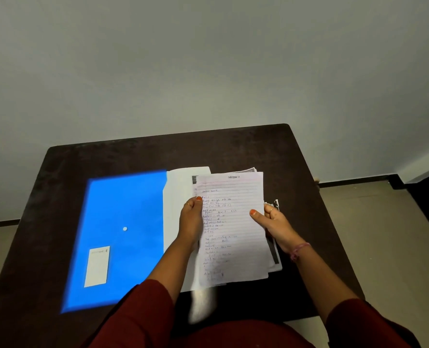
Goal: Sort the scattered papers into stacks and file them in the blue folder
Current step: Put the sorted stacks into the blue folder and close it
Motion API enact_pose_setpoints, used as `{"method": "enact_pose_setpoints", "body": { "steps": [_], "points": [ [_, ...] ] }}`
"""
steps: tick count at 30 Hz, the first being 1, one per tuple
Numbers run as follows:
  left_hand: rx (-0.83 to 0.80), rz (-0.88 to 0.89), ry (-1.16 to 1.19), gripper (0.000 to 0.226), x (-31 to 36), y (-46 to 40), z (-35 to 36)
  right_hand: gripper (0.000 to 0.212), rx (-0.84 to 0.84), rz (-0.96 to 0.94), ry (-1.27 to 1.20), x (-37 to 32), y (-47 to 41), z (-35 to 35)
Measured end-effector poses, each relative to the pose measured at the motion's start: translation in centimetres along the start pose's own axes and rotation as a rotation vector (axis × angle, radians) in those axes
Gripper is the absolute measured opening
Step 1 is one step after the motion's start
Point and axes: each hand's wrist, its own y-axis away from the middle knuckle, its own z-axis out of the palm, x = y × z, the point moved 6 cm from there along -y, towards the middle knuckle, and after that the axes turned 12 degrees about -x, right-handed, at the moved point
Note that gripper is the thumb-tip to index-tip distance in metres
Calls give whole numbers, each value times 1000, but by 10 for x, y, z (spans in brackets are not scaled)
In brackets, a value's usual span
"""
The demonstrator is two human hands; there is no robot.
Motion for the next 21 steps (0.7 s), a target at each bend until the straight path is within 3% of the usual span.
{"method": "enact_pose_setpoints", "body": {
  "steps": [6,10,12,15,18,21],
  "points": [
    [99,-25,162,25,7,3,-11,33,-62,25,154,11,10,13],
    [68,-46,170,21,7,4,-22,44,16,-5,122,25,11,22],
    [59,-26,76,25,5,4,-32,46,42,-3,103,29,11,27],
    [178,1,-318,18,1,14,-60,48,61,17,161,31,10,31],
    [367,-201,-774,69,-19,27,-101,49,65,46,246,30,8,32],
    [373,-504,-927,113,-41,45,-131,53,74,66,327,27,6,39]
  ]
}}
